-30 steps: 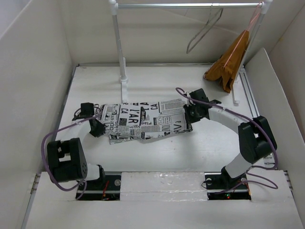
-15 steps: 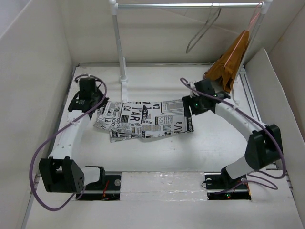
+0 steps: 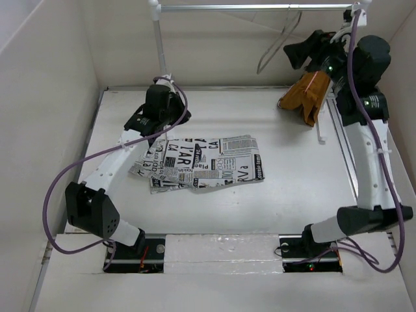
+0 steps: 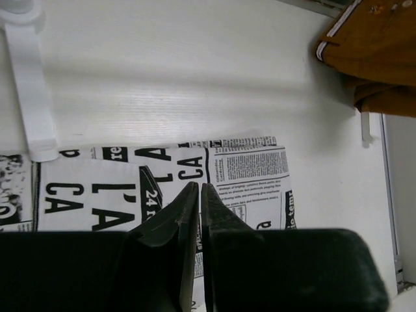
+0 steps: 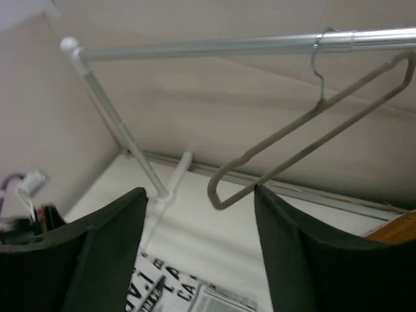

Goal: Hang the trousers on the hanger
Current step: Pick up the hanger from the clothesline.

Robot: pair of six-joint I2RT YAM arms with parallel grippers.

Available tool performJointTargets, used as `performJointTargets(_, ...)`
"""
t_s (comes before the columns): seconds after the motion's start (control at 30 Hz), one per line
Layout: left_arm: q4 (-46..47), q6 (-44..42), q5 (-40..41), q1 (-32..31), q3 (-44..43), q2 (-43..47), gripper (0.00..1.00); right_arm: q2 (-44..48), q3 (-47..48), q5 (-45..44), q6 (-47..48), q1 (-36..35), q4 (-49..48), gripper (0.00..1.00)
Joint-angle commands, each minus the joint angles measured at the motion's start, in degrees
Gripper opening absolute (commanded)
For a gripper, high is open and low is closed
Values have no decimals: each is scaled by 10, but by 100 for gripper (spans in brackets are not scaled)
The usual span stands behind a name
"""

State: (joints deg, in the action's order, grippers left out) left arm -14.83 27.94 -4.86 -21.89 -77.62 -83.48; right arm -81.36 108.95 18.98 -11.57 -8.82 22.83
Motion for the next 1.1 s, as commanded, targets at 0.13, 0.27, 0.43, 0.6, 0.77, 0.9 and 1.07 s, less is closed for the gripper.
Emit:
performJointTargets(0.13,43,-12,-49,-28,39,8,28,-182,36,183,-307,68,-290,78)
performJointTargets(0.27,43,-18,-36,-39,55,12,29,-226,60,198,-344,62,-345,79)
performJointTargets(0.43,47,-16,-39,-44,74,11,28,-257,44,185,-394,56,-395,79)
performJointTargets(0.6,52,-10,-38,-44,78,13,27,-276,39,176,-409,43,-416,72)
performJointTargets(0.77,50,-6,-34,-44,63,5,26,-303,37,175,-449,32,-447,69)
performJointTargets(0.9,50,-3,-36,-44,59,3,26,-324,57,153,-446,26,-418,73)
performJointTargets(1.07,51,-1,-36,-44,65,3,25,-349,94,119,-448,21,-402,75)
